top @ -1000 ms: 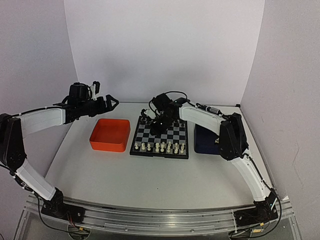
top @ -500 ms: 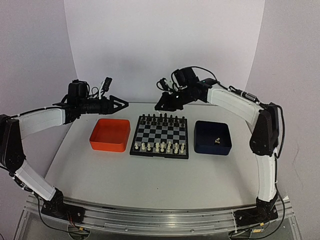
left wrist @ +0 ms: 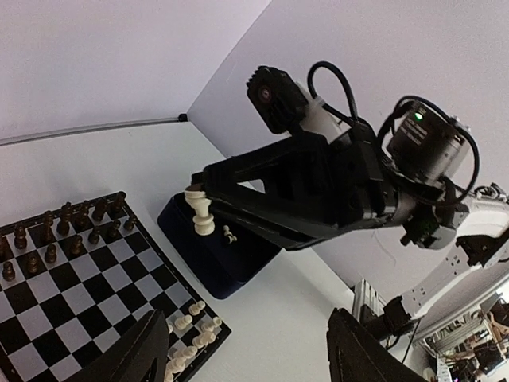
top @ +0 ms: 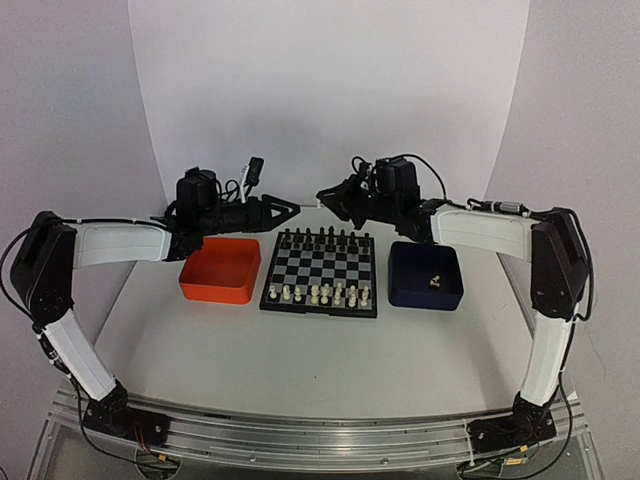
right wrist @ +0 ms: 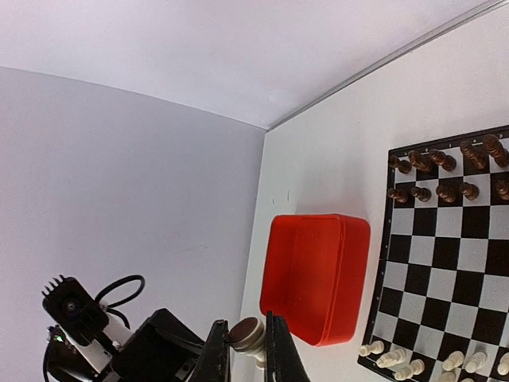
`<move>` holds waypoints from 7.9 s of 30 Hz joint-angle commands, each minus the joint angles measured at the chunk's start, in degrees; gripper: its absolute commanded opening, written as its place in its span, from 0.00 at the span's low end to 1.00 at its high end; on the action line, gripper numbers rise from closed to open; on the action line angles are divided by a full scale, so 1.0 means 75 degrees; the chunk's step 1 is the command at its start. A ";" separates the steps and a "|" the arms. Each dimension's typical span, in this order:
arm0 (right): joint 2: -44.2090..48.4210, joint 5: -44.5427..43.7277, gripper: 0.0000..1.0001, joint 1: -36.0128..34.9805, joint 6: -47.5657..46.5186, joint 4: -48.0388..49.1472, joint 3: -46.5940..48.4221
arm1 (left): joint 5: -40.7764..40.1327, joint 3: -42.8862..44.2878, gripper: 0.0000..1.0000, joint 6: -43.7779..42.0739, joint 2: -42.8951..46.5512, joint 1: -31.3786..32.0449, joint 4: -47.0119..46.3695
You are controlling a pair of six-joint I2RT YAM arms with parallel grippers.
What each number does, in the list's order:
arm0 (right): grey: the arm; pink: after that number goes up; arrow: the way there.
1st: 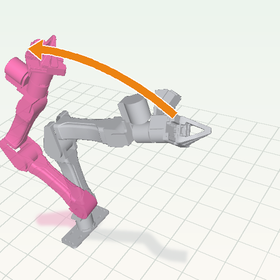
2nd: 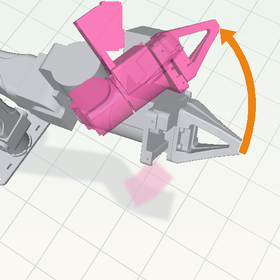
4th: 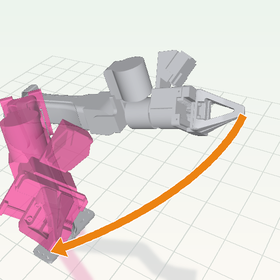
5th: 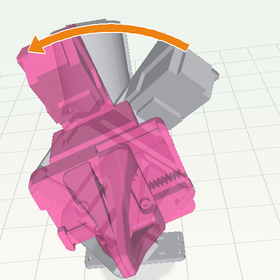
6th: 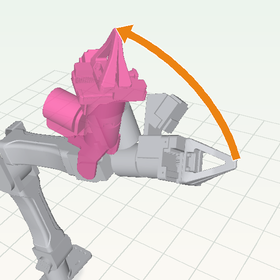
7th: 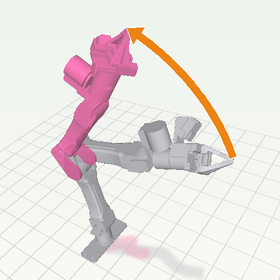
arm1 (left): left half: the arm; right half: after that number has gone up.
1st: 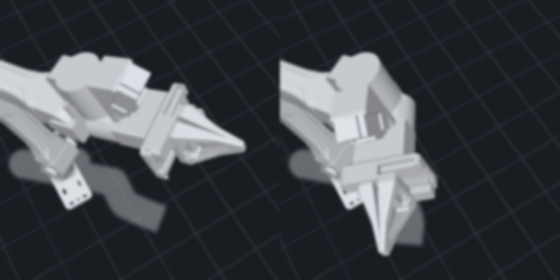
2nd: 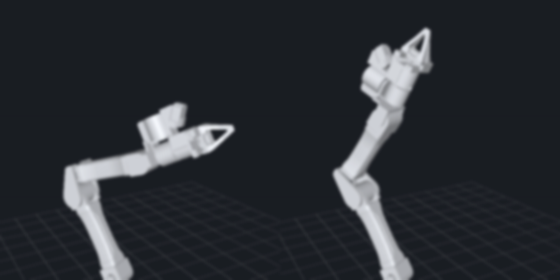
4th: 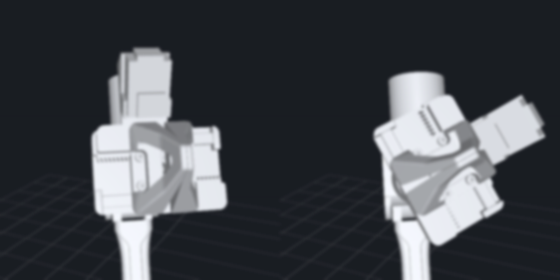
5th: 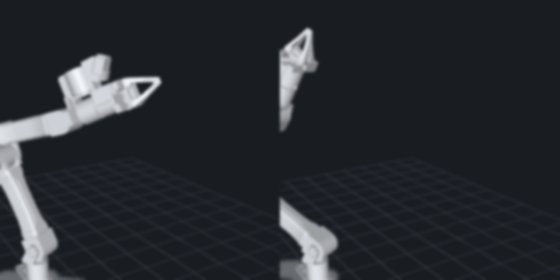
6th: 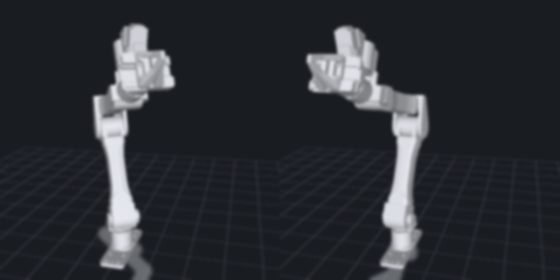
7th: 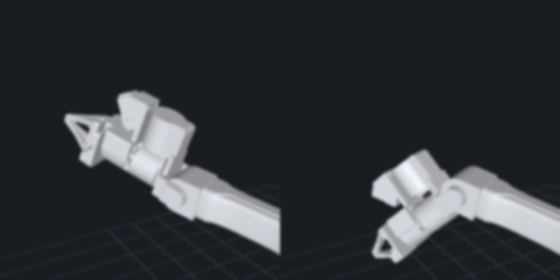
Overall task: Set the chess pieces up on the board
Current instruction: Place the chess piece on the chessboard, then pick up the chess piece from the storage box.
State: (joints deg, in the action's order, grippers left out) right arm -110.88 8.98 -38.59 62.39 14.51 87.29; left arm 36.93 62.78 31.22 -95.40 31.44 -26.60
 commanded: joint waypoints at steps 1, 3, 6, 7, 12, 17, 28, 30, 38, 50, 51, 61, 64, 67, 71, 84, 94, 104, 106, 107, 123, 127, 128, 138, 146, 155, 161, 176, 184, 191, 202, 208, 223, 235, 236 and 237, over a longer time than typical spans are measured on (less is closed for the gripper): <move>0.0122 -0.0969 0.00 -0.0223 0.1324 0.1921 0.0024 | -0.1377 0.0613 0.62 0.0225 -0.0366 0.0290 -0.1303; 0.0108 -0.1172 0.00 -0.0296 0.1482 0.2127 -0.0023 | -0.1853 0.0623 0.60 0.0180 -0.0515 0.0431 -0.1595; 0.0066 -0.1308 0.00 -0.0390 0.1654 0.2250 0.0011 | -0.2161 0.0678 0.55 0.0289 -0.0796 0.0530 -0.2201; 0.0041 -0.1400 0.00 -0.0422 0.1692 0.2257 0.0038 | -0.2187 0.0702 0.52 0.0347 -0.0893 0.0545 -0.2410; -0.0119 -0.1462 0.03 -0.0520 0.1827 0.2251 0.0197 | -0.2365 0.0643 0.48 0.0491 -0.1178 0.0674 -0.3382; -0.0123 -0.1474 0.04 -0.0563 0.1823 0.2274 0.0160 | -0.2682 0.0660 0.38 0.0598 -0.1304 0.0700 -0.3631; -0.0219 -0.1256 0.04 -0.0578 0.2012 0.2387 0.0217 | -0.2706 0.0803 0.19 0.0725 -0.1494 0.0706 -0.4013; -0.0232 -0.1268 0.05 -0.0578 0.2055 0.2420 0.0213 | -0.2633 0.0848 0.18 0.0768 -0.1529 0.0706 -0.4031; -0.0379 -0.1256 0.05 -0.0579 0.2159 0.2448 0.0392 | -0.2413 0.0857 0.19 0.0935 -0.1664 0.0718 -0.4151; -0.0365 -0.1258 0.07 -0.0577 0.2244 0.2542 0.0261 | -0.2588 0.0719 0.00 0.0931 -0.1607 0.0753 -0.4295; -0.0353 -0.1259 0.08 -0.0578 0.2221 0.2539 0.0230 | -0.2657 0.0628 0.00 0.0911 -0.1539 0.0750 -0.4348; 0.0667 -0.0980 0.81 -0.0066 0.0701 0.1670 -0.1122 | -0.2015 0.1000 0.00 -0.0200 -0.0186 0.0424 0.0147; 0.1246 -0.0749 0.86 0.0487 0.0348 0.0781 -0.1819 | -0.1344 0.1979 0.00 -0.0777 -0.0235 0.0081 0.2972; 0.1911 -0.0653 0.87 0.1074 -0.0342 -0.0259 -0.2364 | -0.1250 0.4021 0.00 -0.1822 -0.1000 0.0006 0.6734; 0.2594 -0.1823 0.89 0.1193 -0.2865 -0.2684 -0.2129 | -0.1380 0.6093 0.00 -0.2354 -0.2348 0.0013 0.9748; 0.3977 -0.4671 0.91 0.1194 -0.5833 -0.3575 -0.2938 | -0.2528 1.0030 0.00 -0.2582 -0.5207 0.0344 1.3376; 0.3901 -0.5259 0.92 0.1187 -0.6571 -0.3576 -0.3141 | -0.2189 0.9681 0.01 -0.2475 -0.5583 0.0500 1.3743; 0.3705 -0.5132 0.93 0.1191 -0.6625 -0.3581 -0.3105 | -0.2031 1.0211 0.03 -0.2414 -0.6292 0.0606 1.3707; 0.3710 -0.5118 0.93 0.1195 -0.6623 -0.3577 -0.3123 | -0.2019 1.0173 0.03 -0.2410 -0.6355 0.0611 1.3707; 0.3715 -0.5122 0.93 0.1193 -0.6620 -0.3575 -0.3136 | -0.2028 1.0145 0.03 -0.2410 -0.6374 0.0612 1.3707; 0.3733 -0.5115 0.94 0.1192 -0.6515 -0.3583 -0.3266 | -0.1807 1.0119 0.10 -0.2455 -0.6474 0.0653 1.3660; 0.3743 -0.5153 0.94 0.1190 -0.6514 -0.3584 -0.3260 | -0.1773 1.0090 0.12 -0.2469 -0.6472 0.0670 1.3641; 0.3746 -0.5168 0.94 0.1189 -0.6514 -0.3578 -0.3261 | -0.1770 1.0082 0.12 -0.2473 -0.6476 0.0680 1.3645; 0.3870 -0.5270 0.94 0.1190 -0.6505 -0.3583 -0.3374 | -0.1666 1.0122 0.13 -0.2487 -0.6582 0.0718 1.3632; 0.3916 -0.5297 0.94 0.1190 -0.6457 -0.3579 -0.3426 | -0.1723 1.0063 0.16 -0.2487 -0.6592 0.0732 1.3654; 0.3968 -0.5300 0.94 0.1190 -0.6401 -0.3577 -0.3480 | -0.1707 1.0021 0.17 -0.2513 -0.6616 0.0746 1.3657; 0.3995 -0.5318 0.94 0.1190 -0.6385 -0.3578 -0.3494 | -0.1712 1.0041 0.17 -0.2520 -0.6656 0.0748 1.3660; 0.3681 -0.4963 0.98 0.1189 -0.6417 -0.3667 -0.2995 | -0.2303 1.0654 0.53 -0.2219 -0.5535 0.0694 1.1758; 0.2884 -0.3950 0.98 0.1520 -0.6175 -0.5197 -0.1759 | -0.4287 0.8908 1.00 -0.2081 -0.3240 0.0664 0.9042; 0.1779 -0.1818 0.93 0.2608 -0.5631 -0.7045 -0.0545 | -0.5842 0.5829 1.00 -0.1592 -0.1297 0.0042 0.6209; -0.0363 -0.1257 0.68 0.3539 -0.3740 -0.8268 0.0778 | -0.5578 0.4491 1.00 -0.1613 -0.1489 -0.0675 0.4944; -0.0985 -0.2085 0.64 0.3297 -0.3005 -0.8253 0.1038 | -0.5688 0.4829 1.00 -0.1644 -0.1821 -0.0699 0.5184; -0.1598 -0.3383 0.52 0.2826 -0.2138 -0.8237 0.0912 | -0.5615 0.4497 1.00 -0.1514 -0.1589 -0.0782 0.5246; -0.1674 -0.3477 0.24 0.2802 -0.2145 -0.7578 0.0413 | -0.5362 0.3979 1.00 -0.1392 -0.1106 -0.0782 0.5302; -0.1621 -0.3531 0.21 0.2784 -0.2151 -0.7490 0.0315 | -0.5361 0.3931 1.00 -0.1374 -0.1060 -0.0782 0.5305; -0.1580 -0.3566 0.20 0.2779 -0.2162 -0.7398 0.0231 | -0.5366 0.3877 1.00 -0.1356 -0.1014 -0.0782 0.5305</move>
State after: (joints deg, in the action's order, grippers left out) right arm -123.96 -16.33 -17.63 45.82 -43.24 91.40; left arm -4.06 92.78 20.03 -107.55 25.80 14.12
